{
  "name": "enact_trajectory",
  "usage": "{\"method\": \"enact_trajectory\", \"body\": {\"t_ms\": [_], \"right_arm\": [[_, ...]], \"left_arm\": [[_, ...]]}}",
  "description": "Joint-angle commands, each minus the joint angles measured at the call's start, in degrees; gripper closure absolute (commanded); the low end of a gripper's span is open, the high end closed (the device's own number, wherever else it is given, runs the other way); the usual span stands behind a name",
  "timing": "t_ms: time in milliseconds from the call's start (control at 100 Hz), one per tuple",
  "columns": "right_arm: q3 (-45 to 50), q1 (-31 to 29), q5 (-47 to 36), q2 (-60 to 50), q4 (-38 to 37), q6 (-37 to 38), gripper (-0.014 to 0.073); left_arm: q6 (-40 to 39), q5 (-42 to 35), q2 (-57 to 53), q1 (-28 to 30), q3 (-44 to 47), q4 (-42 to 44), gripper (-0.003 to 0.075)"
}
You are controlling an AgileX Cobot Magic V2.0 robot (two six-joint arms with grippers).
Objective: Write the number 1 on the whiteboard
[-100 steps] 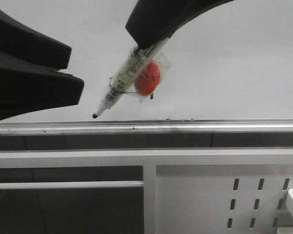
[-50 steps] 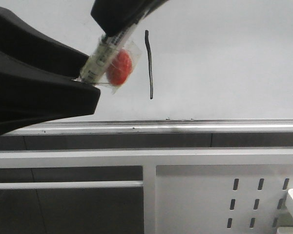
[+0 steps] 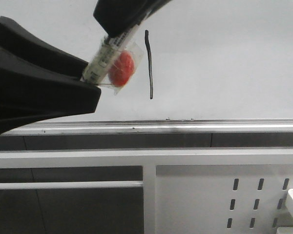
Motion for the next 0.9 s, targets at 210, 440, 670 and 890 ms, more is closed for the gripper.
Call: {"method": "enact_trajectory", "body": {"t_ms": [210,440,670,890], "right_arm": [[-1.9,0.0,-3.3,-1.1,0.6,-0.5,0.0666],[-1.9,1.1,-3.5,-1.1,0.9,-0.5,0.0666],[-1.9,1.1,-3.2,-1.1,0.9,-0.5,0.0580],[-1.9,1.1,-7.1,-1.6,0.9,-0.5,0.0083]], "left_arm": [[0.4,-4.4,0.6,-0.6,-1.8,-6.9,0.0513],[2.0,-4.4,0.6,-0.6,-1.8,-9.5,0.0740],[2.0,-4.6,0.6,-0.6,-1.8,-9.5,0.0740],[2.0,-4.6,0.6,-0.6,-1.7,-12.0,0.0740]]}}
